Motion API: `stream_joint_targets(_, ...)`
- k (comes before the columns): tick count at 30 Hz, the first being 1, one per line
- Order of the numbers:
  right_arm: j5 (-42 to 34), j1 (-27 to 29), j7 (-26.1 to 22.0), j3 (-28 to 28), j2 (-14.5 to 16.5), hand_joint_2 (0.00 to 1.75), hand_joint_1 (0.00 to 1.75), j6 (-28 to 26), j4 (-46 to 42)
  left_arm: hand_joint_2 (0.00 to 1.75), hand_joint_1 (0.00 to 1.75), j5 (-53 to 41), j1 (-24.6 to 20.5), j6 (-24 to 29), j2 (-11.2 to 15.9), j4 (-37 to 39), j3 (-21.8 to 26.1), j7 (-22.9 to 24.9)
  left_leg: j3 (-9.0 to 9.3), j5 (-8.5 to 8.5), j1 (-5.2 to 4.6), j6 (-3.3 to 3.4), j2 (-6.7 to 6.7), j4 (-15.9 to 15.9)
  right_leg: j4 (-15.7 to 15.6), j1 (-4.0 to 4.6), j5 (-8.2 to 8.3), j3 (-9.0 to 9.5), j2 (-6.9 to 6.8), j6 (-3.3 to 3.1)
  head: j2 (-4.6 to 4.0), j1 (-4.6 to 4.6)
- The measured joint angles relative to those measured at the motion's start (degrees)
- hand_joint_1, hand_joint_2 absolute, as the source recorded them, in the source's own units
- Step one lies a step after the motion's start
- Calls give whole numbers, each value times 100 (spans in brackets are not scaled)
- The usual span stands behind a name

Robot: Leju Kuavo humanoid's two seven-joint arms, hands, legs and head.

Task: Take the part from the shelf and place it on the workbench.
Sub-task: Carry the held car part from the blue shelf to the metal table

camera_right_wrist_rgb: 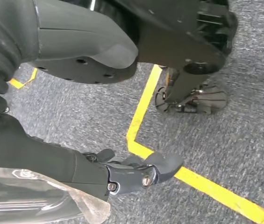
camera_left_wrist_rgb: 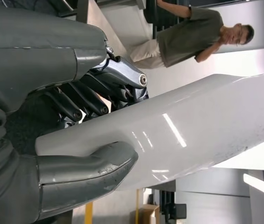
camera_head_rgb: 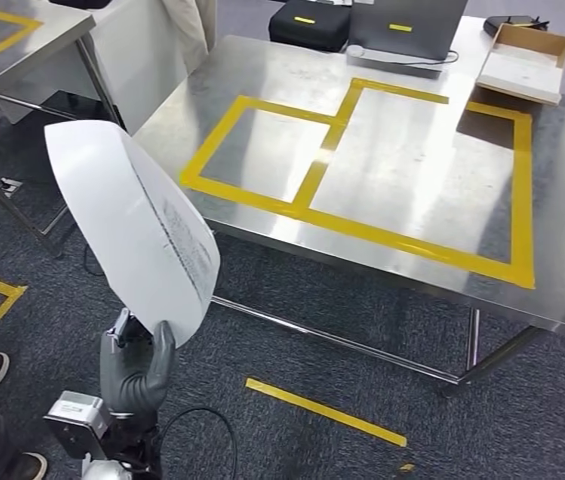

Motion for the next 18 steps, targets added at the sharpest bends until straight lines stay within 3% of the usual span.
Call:
stream_joint_targets(2, 1, 17, 15, -23, 2, 175, 0, -5, 0, 175, 175, -52, -18, -9, -15, 1, -39, 5, 4, -14, -1, -50, 0, -2, -32, -2, -9, 27, 6, -81, 1, -16)
stream_joint_targets(4, 8, 29, 26, -42, 5, 175, 0, -7, 0, 175, 175, -95, -38, -4, -31, 1, -63, 8, -49, -133, 8, -109, -2, 165, -55, -21, -14, 64, 3, -154, 1, -36)
stream_joint_targets(7, 22, 23, 22, -52, 7, 175, 0, -11, 0, 175, 175, -133, -52, 5, -32, 1, -72, 12, -515, -581, 38, -182, -4, 1152, -65, -30, -50, 119, 0, -233, 0, -71)
stream_joint_targets(8, 28, 24, 10, -54, 7, 175, 0, -14, 0, 175, 175, -147, -50, 7, -32, 1, -72, 14, -687, -668, 47, -194, -4, 1467, -65, -28, -63, 135, 2, -242, 0, -72)
stream_joint_targets(9, 33, 28, -12, -55, 7, 175, 0, -17, -1, 175, 175, -159, -49, 7, -32, 1, -72, 14, -789, -652, 51, -198, -4, 1618, -64, -27, -78, 154, 7, -243, 0, -73)
stream_joint_targets(11, 41, 34, -64, -57, 8, 175, 0, -21, -1, 175, 175, -172, -49, 7, -33, 1, -72, 15, -743, -373, 55, -184, -4, 1398, -64, -27, -106, 199, 23, -231, 0, -74)
stream_joint_targets(14, 52, 31, -114, -60, 14, 175, 0, -22, -1, 175, 175, -186, -51, 7, -37, 0, -70, 14, -375, 123, 44, -124, -6, 486, -56, -16, -158, 260, 45, -184, 0, -72)
stream_joint_targets(16, 63, 25, -122, -61, 22, 175, 0, -27, 1, 175, 175, -192, -53, 10, -42, -4, -69, 13, -243, 174, 21, -86, -10, 148, -50, -4, -182, 252, 48, -127, 1, -68)
stream_joint_targets(18, 83, 24, -114, -61, 31, 175, 0, -33, -1, 175, 175, -201, -43, 23, -52, -11, -65, 13, -228, 137, 9, -47, -14, 90, -70, -6, -188, 249, 44, -59, 1, -66)
